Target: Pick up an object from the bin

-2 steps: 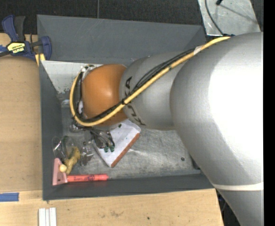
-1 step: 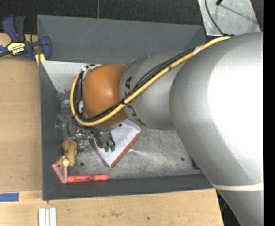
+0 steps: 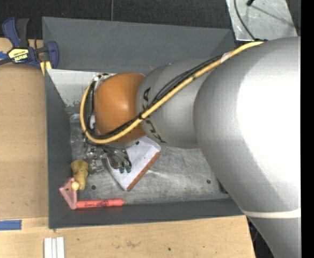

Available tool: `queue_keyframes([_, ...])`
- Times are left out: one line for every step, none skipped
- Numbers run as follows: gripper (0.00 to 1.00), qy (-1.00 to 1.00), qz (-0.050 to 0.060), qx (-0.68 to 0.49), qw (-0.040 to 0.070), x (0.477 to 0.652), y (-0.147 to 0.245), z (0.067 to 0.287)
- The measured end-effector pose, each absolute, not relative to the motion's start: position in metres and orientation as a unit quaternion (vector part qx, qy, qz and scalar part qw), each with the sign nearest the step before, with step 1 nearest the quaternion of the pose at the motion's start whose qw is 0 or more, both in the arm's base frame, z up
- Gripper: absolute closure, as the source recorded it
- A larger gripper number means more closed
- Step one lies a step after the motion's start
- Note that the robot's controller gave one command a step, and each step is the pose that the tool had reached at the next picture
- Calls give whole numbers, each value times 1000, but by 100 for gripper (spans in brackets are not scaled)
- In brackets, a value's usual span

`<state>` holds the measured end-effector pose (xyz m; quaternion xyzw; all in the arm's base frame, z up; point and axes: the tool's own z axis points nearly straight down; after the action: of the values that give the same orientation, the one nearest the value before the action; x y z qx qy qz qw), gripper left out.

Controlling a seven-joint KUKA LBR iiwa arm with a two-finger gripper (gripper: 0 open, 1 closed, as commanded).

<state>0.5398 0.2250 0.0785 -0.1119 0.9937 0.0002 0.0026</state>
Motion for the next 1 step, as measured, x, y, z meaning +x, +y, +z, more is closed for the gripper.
queue_keyframes([100,996,1,-91,1,546,222,145])
